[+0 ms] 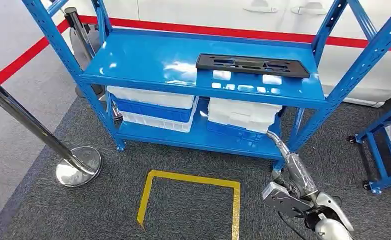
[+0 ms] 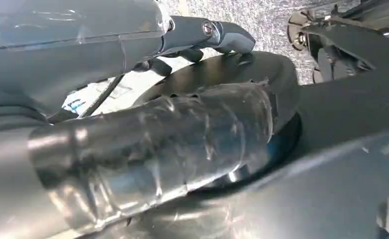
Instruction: Take the parts from the cabinet and place them on the table.
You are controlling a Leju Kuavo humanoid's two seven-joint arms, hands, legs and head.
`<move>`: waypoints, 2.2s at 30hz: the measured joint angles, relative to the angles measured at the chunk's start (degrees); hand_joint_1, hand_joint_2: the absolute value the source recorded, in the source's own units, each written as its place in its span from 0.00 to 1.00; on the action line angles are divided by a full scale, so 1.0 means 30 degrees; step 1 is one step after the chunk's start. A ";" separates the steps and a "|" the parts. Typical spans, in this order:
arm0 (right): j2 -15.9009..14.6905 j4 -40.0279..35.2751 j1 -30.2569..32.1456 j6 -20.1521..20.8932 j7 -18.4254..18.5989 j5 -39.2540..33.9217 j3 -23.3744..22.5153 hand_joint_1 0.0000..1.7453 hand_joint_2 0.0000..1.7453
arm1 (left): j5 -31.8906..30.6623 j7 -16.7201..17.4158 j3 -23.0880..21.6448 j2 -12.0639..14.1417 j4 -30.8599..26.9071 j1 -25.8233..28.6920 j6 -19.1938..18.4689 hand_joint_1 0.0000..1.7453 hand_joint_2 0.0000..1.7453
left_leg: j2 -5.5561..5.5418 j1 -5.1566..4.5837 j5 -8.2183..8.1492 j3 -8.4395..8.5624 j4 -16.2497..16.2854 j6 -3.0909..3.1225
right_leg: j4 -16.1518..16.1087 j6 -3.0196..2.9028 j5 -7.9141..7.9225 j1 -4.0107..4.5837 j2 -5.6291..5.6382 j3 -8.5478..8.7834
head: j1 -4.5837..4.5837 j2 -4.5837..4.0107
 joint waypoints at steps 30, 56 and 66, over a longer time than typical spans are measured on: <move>-0.0262 -0.0641 0.0472 0.0007 0.0481 -0.0197 0.0044 0.00 0.00 | -0.0248 -0.0321 0.0000 0.0058 0.0036 0.0341 -0.0255 0.00 0.00 | -0.0001 0.0023 -0.0256 -0.0307 0.0366 -0.0044 | 0.0072 -0.0069 -0.0222 0.0046 0.0054 0.0082 | -0.0029 0.0000; -0.1005 -0.2113 0.1683 -0.0175 0.1181 0.0045 -0.0539 0.00 1.00 | -0.0969 -0.1027 0.0007 0.0131 0.0087 0.0966 -0.0750 0.00 0.00 | 0.0046 0.0014 0.0575 0.4561 -0.5197 0.0332 | 0.0224 0.0059 0.0585 0.0093 0.0135 -0.0968 | 0.0007 0.0007; -0.1027 -0.2142 0.1034 -0.2529 0.2404 0.3563 -0.0124 0.00 1.00 | -0.1297 -0.1144 0.0109 0.0146 0.0095 0.1040 -0.0816 0.00 0.00 | 0.0050 0.0017 0.3084 0.1293 -0.4816 0.0214 | 0.0218 0.0045 -0.1338 0.0119 0.0180 0.1159 | -0.0066 0.0000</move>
